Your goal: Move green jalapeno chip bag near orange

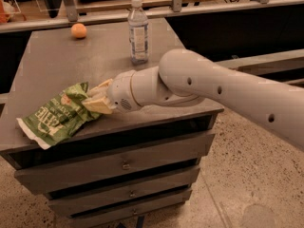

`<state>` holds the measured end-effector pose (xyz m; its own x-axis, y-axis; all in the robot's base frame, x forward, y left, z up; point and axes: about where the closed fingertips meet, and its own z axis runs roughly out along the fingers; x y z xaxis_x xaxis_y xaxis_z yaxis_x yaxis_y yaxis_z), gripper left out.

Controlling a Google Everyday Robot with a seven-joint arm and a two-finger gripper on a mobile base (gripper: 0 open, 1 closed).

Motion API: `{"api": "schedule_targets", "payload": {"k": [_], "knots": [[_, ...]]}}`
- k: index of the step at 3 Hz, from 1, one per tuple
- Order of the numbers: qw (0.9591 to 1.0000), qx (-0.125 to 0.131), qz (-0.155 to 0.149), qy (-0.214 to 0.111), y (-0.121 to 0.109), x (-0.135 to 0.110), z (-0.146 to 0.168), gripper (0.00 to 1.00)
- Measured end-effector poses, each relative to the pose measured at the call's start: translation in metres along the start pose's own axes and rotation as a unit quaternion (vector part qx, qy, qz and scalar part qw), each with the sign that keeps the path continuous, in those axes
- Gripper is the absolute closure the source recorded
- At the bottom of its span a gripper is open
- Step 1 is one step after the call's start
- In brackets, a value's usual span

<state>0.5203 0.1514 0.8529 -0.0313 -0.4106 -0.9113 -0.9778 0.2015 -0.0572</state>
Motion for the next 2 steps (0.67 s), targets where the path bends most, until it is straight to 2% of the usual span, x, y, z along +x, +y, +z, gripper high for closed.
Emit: {"api": "schedule_targets", "payload": {"k": [1, 2], "knots": [[0.9995, 0.022, 0.011, -0.021, 0.004, -0.011, 0.001, 1.00], [0.9958, 0.077, 0.005, -0.049, -0.003, -0.030, 0.010, 1.00]]}}
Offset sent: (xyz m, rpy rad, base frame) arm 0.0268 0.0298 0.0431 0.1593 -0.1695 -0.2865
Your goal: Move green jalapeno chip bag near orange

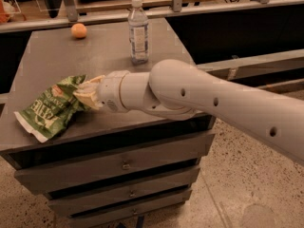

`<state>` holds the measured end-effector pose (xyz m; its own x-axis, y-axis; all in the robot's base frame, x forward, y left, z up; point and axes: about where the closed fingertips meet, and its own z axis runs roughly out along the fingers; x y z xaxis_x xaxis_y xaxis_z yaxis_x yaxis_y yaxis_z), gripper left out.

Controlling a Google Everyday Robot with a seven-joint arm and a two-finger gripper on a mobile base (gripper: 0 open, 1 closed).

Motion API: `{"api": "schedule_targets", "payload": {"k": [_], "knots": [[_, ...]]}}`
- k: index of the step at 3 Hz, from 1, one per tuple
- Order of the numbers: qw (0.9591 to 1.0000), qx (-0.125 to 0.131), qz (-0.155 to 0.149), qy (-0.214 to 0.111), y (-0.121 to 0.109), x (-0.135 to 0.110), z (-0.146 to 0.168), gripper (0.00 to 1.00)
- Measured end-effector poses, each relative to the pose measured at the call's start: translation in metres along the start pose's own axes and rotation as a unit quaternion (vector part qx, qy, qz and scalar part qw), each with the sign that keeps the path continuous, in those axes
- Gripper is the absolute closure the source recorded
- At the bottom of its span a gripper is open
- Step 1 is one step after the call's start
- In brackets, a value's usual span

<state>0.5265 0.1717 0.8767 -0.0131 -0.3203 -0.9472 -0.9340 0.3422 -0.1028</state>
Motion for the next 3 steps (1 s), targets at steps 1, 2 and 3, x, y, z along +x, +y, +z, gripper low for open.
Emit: {"api": "schedule_targets", "payload": {"k": [1, 2, 3], "knots": [[0.9983, 0.056, -0.010, -0.015, -0.014, -0.011, 0.014, 1.00], [0.9931, 0.115, -0.010, -0.024, -0.034, -0.017, 0.025, 1.00], [0.9887, 0.147, -0.011, -0.029, -0.050, -0.021, 0.021, 1.00]]}}
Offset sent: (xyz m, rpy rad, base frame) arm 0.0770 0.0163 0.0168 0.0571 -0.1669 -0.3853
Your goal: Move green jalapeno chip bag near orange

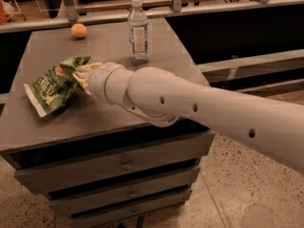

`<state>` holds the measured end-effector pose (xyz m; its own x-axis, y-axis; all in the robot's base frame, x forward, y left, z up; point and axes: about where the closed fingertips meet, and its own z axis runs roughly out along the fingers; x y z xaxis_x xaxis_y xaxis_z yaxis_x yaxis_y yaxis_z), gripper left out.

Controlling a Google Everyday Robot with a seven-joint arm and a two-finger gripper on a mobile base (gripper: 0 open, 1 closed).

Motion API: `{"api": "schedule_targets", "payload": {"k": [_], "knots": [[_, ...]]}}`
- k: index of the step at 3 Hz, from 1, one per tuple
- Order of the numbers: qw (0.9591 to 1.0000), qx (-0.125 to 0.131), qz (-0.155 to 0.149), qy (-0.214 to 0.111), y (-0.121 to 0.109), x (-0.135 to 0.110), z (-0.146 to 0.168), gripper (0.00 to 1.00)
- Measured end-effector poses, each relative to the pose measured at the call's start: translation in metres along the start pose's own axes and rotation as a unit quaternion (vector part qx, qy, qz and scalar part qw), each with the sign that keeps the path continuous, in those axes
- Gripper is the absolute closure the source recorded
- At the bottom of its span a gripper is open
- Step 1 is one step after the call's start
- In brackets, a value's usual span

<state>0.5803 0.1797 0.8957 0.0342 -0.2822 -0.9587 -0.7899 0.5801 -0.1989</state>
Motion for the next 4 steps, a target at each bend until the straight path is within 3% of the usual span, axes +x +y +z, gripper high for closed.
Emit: {"api": "schedule_targets", "payload": {"k": [1, 2, 4], "knots": [[1.0000, 0.000, 0.000, 0.000, 0.000, 0.000, 0.000, 1.00], [0.9998, 0.020, -0.002, -0.009, -0.004, -0.002, 0.005, 1.00], [0.9937, 0.104, -0.022, -0.038, -0.030, -0.004, 0.028, 1.00]]}}
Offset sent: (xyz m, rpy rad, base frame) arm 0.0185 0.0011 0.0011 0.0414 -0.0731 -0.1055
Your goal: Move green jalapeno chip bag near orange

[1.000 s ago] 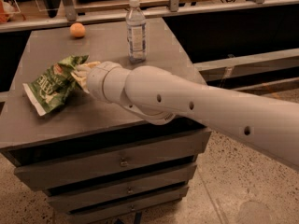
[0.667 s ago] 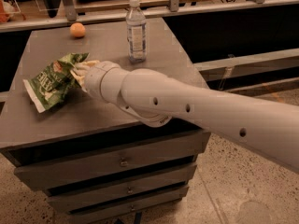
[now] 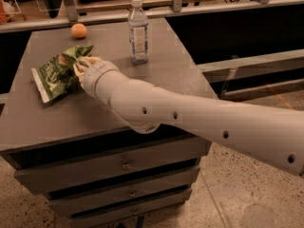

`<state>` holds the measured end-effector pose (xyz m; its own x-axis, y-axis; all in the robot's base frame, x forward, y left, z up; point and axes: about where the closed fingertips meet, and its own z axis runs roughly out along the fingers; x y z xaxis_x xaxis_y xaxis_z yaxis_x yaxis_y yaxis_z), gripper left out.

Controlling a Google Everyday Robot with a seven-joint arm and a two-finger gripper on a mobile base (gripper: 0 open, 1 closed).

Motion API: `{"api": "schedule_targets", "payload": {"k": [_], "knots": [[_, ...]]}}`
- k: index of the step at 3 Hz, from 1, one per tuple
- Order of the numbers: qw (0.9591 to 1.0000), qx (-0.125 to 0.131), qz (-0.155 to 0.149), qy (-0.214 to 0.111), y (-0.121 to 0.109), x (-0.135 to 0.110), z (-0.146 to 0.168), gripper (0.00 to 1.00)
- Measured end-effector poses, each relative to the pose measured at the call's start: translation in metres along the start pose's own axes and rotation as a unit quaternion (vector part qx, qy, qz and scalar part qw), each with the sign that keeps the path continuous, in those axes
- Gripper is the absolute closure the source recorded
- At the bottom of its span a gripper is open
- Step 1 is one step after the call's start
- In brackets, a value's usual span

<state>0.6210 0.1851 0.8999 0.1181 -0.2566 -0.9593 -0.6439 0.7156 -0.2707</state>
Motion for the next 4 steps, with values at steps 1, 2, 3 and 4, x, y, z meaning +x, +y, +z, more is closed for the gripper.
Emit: {"api": "schedule_targets", "payload": {"k": [1, 2, 3, 4], "knots": [[0.9992, 0.037, -0.013, -0.006, -0.014, -0.004, 0.013, 1.00], [0.9976, 0.064, -0.026, 0.001, -0.028, -0.008, 0.029, 1.00], [0.9957, 0.087, -0.019, 0.024, -0.039, 0.003, 0.051, 1.00], [0.9943, 0.103, 0.004, 0.028, -0.044, 0.018, 0.075, 1.00]]}}
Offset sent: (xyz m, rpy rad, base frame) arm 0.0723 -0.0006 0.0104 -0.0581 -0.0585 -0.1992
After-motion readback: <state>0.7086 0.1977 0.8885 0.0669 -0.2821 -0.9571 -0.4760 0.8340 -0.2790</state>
